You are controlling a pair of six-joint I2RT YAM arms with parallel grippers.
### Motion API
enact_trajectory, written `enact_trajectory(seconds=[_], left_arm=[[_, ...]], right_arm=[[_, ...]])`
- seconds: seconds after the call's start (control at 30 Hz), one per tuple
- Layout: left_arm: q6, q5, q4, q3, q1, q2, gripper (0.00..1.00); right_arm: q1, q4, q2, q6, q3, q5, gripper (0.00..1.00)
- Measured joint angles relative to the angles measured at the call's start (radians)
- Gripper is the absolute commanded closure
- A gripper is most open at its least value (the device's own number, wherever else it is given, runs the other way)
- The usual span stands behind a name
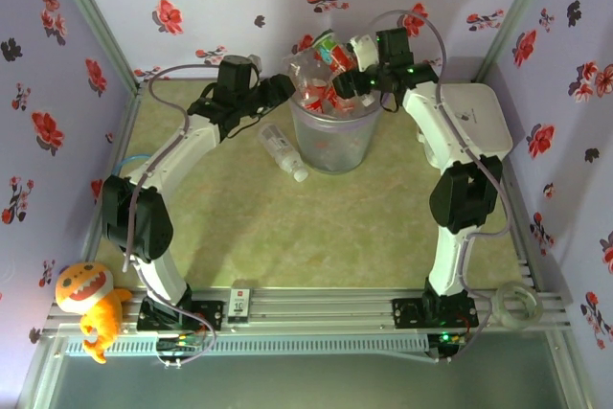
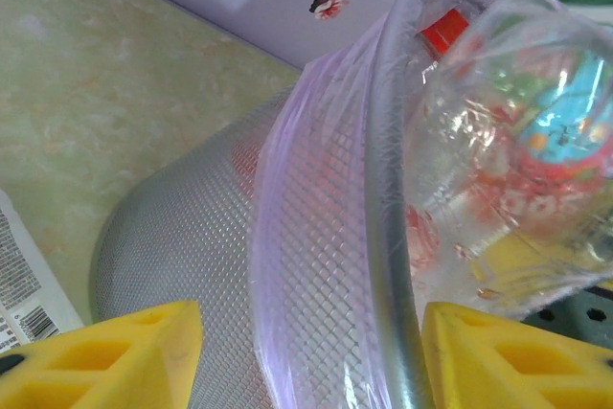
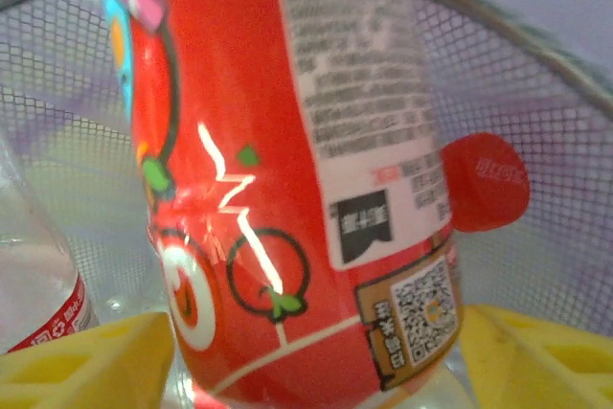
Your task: Put the plastic bottles in the bin
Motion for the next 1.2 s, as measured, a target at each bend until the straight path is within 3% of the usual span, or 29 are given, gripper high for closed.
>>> enact_trajectory(seconds=[0.17,0.47,0.77,0.97,1.2], left_arm=[[0.000,0.000,-0.002,0.004,-0.001,0.001,0.38],[0.000,0.000,-0.002,0.005,-0.001,0.002,0.38],[0.000,0.000,-0.001,0.016,-0.001,0.019,0.39],[0.002,0.001,-0.001,0.023,-0.002,0.026,0.39],[0.004,0.000,0.010,0.031,-0.009,0.031,0.39]], right_arm=[[0.001,-0.046,-0.017,-0.006,0.014,0.005,0.14],[0.001,-0.063,-0.024,0.042,0.154,0.007,0.27],[0.061,-0.061,0.126,0.064,0.347,0.060,0.33],[0.075,-0.060,0.171,0.067,0.320,0.106,0.34],[0.071,0.066,0.028,0.069,0.068,0.175,0.40]])
